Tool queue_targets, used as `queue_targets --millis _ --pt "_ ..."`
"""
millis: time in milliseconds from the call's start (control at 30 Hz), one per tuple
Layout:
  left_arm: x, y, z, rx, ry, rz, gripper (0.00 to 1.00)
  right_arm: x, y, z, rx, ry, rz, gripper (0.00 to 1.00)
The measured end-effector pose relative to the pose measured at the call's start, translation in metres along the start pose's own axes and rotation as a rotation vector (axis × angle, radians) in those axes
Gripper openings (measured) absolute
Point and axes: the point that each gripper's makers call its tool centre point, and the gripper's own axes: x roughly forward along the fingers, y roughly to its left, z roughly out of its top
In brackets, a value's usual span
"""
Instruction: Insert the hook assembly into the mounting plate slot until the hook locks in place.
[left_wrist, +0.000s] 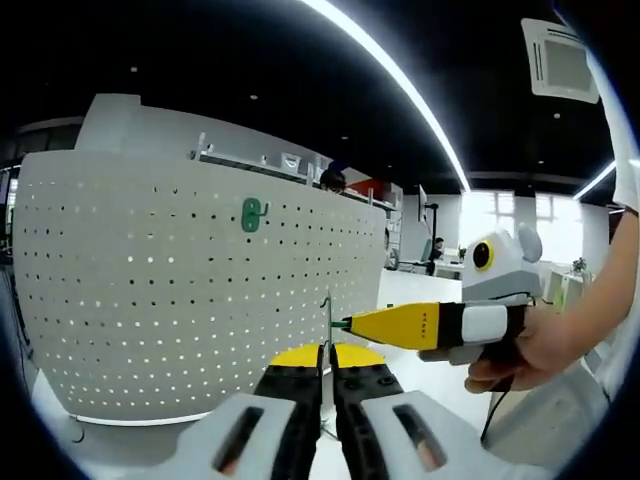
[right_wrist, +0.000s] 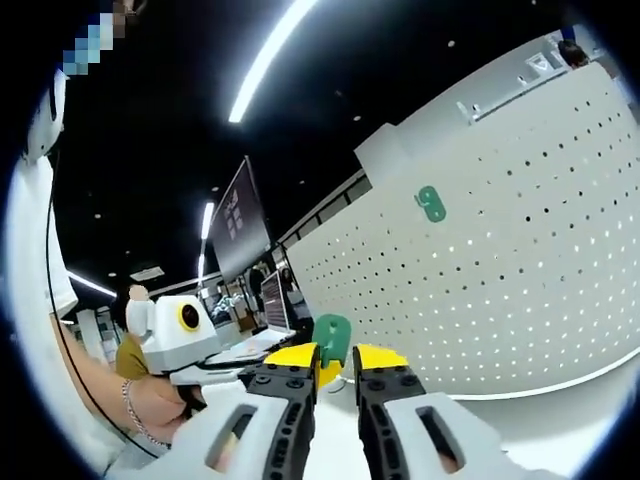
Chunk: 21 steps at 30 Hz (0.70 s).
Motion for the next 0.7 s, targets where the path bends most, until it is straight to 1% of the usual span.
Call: queue_targets --millis 300,367,433,700 --pt "0.0003 -0.0008 0.0004 -0.001 -0.002 0.003 0.02 0.0033 0.0008 0.0002 -0.005 -0.003 0.0 0.06" --pt "0.0005 -0.0016 -0.0002 0.0 0.003 0.0 0.02 0.0033 0.002 -0.001 -0.009 0.003 0.001 0.03" --pt "0.0004 -0.0022 0.0007 0.002 -0.001 -0.002 0.02 0.003 0.0034 0.0004 -0.019 -0.003 -0.002 0.02" --pt "0.0018 -0.0035 0.0009 0.0 -0.001 -0.002 0.02 0.0027 0.0007 0.002 0.004 -0.017 -0.025 0.02"
